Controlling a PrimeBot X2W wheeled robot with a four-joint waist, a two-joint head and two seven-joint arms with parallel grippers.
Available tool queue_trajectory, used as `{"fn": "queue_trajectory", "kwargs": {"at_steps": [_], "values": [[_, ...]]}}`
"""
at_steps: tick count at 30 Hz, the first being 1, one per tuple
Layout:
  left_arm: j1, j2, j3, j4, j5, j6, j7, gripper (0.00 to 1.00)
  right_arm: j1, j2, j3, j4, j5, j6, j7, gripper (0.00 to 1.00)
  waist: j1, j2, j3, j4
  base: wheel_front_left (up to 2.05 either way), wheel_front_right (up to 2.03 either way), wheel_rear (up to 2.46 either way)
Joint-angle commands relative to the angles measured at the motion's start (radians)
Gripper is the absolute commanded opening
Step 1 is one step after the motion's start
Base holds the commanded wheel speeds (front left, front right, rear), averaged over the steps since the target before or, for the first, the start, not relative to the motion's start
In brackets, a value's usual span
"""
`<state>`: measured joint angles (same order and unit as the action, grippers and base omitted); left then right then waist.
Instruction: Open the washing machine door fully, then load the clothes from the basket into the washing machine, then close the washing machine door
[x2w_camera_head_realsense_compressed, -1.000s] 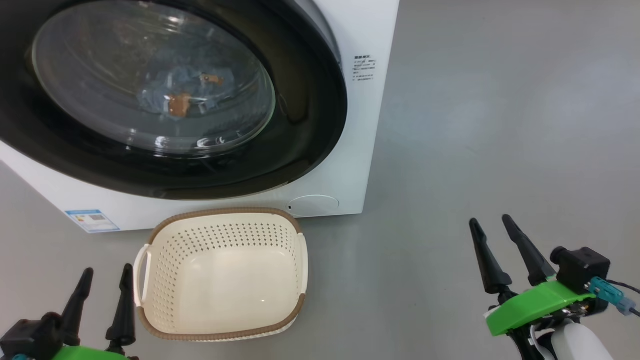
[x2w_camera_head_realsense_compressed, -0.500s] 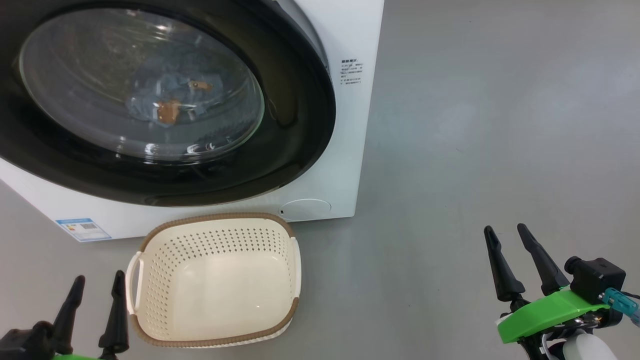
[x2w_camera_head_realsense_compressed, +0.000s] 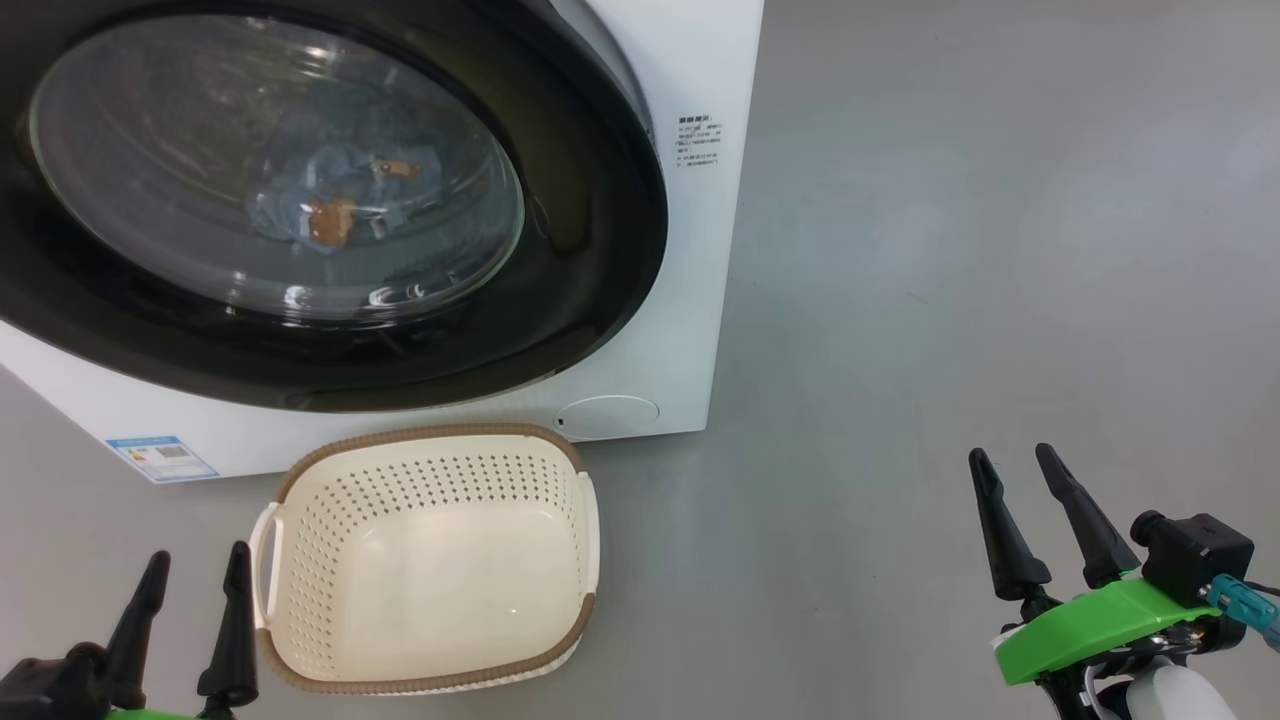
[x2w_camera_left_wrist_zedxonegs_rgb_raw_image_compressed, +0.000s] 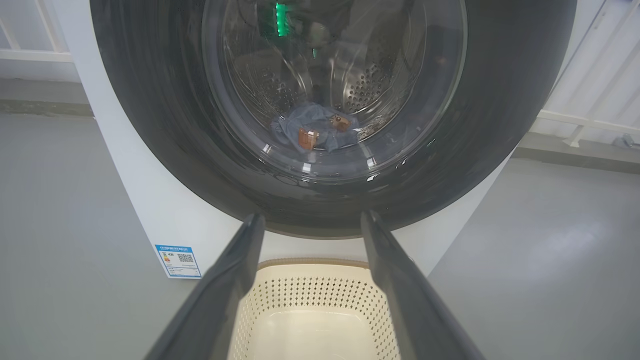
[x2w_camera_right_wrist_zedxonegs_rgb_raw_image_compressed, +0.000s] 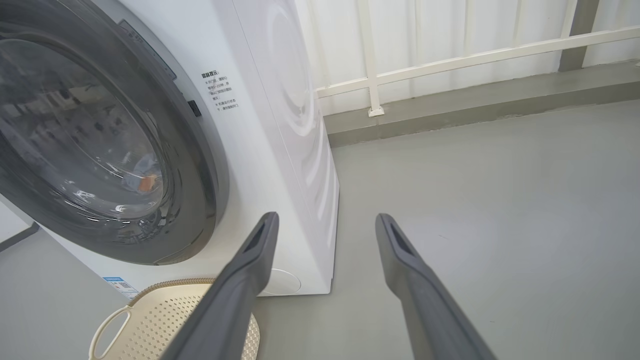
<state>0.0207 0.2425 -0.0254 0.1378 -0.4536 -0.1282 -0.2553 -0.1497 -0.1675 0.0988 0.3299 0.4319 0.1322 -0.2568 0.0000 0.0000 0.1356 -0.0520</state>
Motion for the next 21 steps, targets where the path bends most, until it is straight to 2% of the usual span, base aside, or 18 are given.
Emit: {"fn": "queue_trajectory", "kwargs": {"at_steps": [1, 14, 15, 21], "values": [[-0.017, 0.024, 0.040, -0.026, 0.011, -0.003, -0.006, 1.00, 0.013, -0.009, 0.016, -0.027, -0.011, -0.002, -0.005, 1.00, 0.0000, 0.0000, 0.001, 0.000, 0.00, 0.00, 0.00], [-0.012, 0.023, 0.041, -0.028, 0.013, -0.003, -0.006, 1.00, 0.014, -0.009, 0.018, -0.027, -0.013, -0.002, -0.005, 1.00, 0.0000, 0.0000, 0.001, 0.002, 0.00, 0.00, 0.00], [0.000, 0.000, 0.002, -0.003, 0.003, 0.000, 0.000, 0.00, 0.001, 0.000, 0.000, -0.001, -0.001, 0.000, 0.000, 0.00, 0.0000, 0.0000, 0.001, 0.002, 0.00, 0.00, 0.00], [0.001, -0.057, -0.024, 0.059, -0.001, 0.000, 0.002, 0.00, 0.003, 0.025, 0.007, 0.070, 0.002, 0.000, 0.001, 0.00, 0.0000, 0.0000, 0.001, 0.002, 0.00, 0.00, 0.00]]}}
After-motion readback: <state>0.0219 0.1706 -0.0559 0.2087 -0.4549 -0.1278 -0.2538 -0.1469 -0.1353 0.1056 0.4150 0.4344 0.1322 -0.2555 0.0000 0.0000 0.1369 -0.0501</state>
